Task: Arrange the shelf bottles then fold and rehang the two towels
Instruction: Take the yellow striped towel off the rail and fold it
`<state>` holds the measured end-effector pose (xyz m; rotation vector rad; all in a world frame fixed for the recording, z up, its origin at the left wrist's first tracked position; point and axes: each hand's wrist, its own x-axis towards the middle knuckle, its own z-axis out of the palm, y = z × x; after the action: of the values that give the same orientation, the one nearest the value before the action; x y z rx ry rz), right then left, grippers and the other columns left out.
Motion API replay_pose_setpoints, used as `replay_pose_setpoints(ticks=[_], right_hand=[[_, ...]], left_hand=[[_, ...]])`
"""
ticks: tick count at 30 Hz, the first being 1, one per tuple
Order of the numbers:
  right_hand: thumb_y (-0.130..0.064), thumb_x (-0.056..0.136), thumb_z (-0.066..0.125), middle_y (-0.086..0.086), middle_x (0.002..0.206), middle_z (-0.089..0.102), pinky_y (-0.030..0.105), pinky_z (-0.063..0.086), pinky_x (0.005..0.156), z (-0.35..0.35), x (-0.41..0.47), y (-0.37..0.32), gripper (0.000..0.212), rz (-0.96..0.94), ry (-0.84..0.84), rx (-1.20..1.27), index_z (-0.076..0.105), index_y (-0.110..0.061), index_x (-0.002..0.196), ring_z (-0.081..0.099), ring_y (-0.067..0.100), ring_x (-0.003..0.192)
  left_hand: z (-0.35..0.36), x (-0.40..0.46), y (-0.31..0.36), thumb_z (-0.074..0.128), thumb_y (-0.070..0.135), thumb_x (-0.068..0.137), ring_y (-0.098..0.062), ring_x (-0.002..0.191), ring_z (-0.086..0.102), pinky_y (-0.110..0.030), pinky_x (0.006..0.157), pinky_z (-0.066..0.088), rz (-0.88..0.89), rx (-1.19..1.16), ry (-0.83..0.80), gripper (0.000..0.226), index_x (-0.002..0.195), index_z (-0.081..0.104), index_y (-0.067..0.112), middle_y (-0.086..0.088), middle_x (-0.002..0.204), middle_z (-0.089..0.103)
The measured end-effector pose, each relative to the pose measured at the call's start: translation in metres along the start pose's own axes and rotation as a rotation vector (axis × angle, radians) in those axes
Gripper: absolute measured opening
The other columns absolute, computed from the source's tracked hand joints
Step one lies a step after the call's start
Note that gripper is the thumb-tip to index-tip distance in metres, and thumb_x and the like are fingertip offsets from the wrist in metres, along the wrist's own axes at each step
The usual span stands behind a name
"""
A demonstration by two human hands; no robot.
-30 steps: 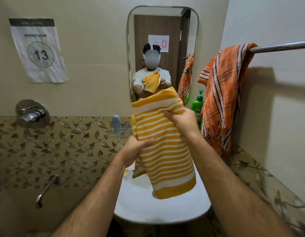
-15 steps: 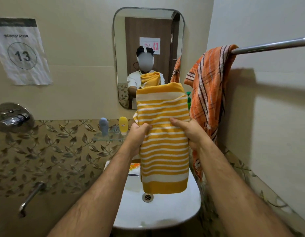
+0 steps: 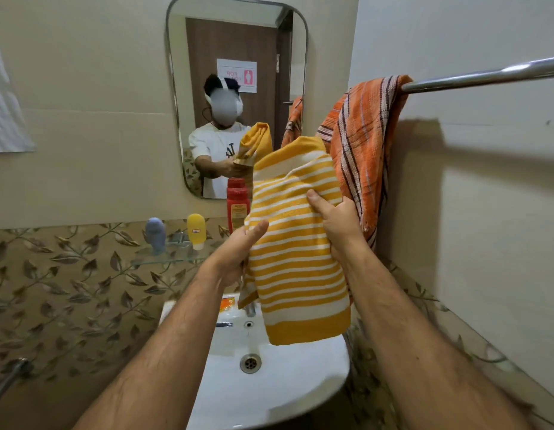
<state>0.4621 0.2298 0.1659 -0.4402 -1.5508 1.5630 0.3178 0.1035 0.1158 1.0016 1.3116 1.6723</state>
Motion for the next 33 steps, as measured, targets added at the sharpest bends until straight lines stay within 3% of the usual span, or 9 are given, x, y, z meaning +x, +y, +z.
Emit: replay_pose_setpoints(ticks=[5,8,11,16,19,23,26,29,33], right_hand=[[-0.029,0.086,0.074,0.011,0.118,0.072,0.047,0.055,0.096,0.011,0.003,0.009,0.045,0.120,-0.169,0.017,0.063,-0.009,0.125,0.070,0.027,0.107],[-0.025,0.086,0.069,0.012,0.128,0.067,0.044,0.054,0.097,0.016,0.004,0.013,0.054,0.184,-0.382,0.032,0.054,-0.010,0.135,0.066,0.029,0.116],[-0.023,0.081,0.075,0.014,0.126,0.068,0.045,0.054,0.097,0.040,-0.003,0.028,0.054,0.270,-0.405,-0.068,0.057,-0.010,0.131,0.067,0.029,0.113],[-0.023,0.091,0.067,0.015,0.113,0.073,0.040,0.060,0.084,0.077,-0.010,0.043,0.031,0.238,-0.171,-0.024,0.066,-0.006,0.117,0.071,0.031,0.102],[-0.023,0.095,0.063,0.009,0.104,0.076,0.034,0.062,0.076,0.094,-0.014,0.047,0.024,0.238,-0.119,-0.015,0.069,-0.007,0.111,0.074,0.024,0.093],[-0.025,0.095,0.063,0.009,0.108,0.074,0.036,0.061,0.081,0.108,-0.021,0.058,0.027,0.229,-0.026,-0.052,0.068,-0.006,0.115,0.073,0.023,0.095],[-0.024,0.096,0.062,0.012,0.108,0.074,0.035,0.061,0.079,0.112,-0.025,0.067,0.024,0.217,0.050,-0.080,0.070,-0.006,0.109,0.073,0.024,0.095],[-0.024,0.096,0.062,0.013,0.107,0.074,0.036,0.061,0.078,0.112,-0.030,0.069,0.025,0.213,0.112,-0.082,0.071,-0.004,0.108,0.073,0.026,0.095],[-0.026,0.092,0.068,0.012,0.109,0.075,0.042,0.060,0.084,0.104,-0.036,0.062,0.026,0.193,0.106,-0.114,0.070,-0.008,0.111,0.073,0.026,0.096]], left_hand=[[-0.016,0.005,0.002,0.077,0.037,0.076,-0.032,0.108,0.068,-0.046,0.084,0.058,0.039,-0.197,0.109,0.065,0.132,0.056,0.012,-0.014,0.120,0.070],[-0.038,0.007,0.004,0.065,0.033,0.087,-0.033,0.106,0.068,-0.051,0.087,0.057,0.066,-0.285,0.170,0.045,0.127,0.059,0.013,-0.014,0.118,0.070],[-0.060,0.006,0.002,0.053,0.032,0.099,-0.034,0.104,0.069,-0.050,0.081,0.060,0.046,-0.307,0.169,0.031,0.124,0.060,0.015,-0.014,0.118,0.071],[-0.094,0.004,-0.001,0.041,0.046,0.101,-0.025,0.102,0.071,-0.040,0.077,0.060,-0.050,-0.169,0.168,0.048,0.134,0.055,0.014,-0.007,0.116,0.072],[-0.112,-0.006,-0.005,0.041,0.068,0.084,-0.020,0.100,0.072,-0.036,0.075,0.060,-0.126,-0.114,0.083,0.064,0.127,0.059,0.023,-0.003,0.113,0.073],[-0.124,-0.015,-0.021,0.069,0.067,0.066,-0.027,0.112,0.067,-0.044,0.088,0.057,-0.158,-0.100,0.037,0.092,0.139,0.049,0.016,-0.009,0.127,0.067],[-0.123,-0.013,-0.029,0.088,0.066,0.045,-0.029,0.121,0.058,-0.049,0.097,0.053,-0.126,-0.063,0.143,0.139,0.155,0.017,0.020,-0.008,0.145,0.048],[-0.116,-0.008,-0.035,0.089,0.046,0.057,-0.028,0.123,0.053,-0.051,0.099,0.051,-0.074,-0.062,0.129,0.133,0.157,0.003,0.028,-0.001,0.144,0.039],[-0.105,0.000,-0.034,0.089,0.044,0.059,-0.028,0.129,0.051,-0.051,0.102,0.050,-0.010,-0.067,0.117,0.121,0.154,0.015,0.038,-0.003,0.153,0.035]])
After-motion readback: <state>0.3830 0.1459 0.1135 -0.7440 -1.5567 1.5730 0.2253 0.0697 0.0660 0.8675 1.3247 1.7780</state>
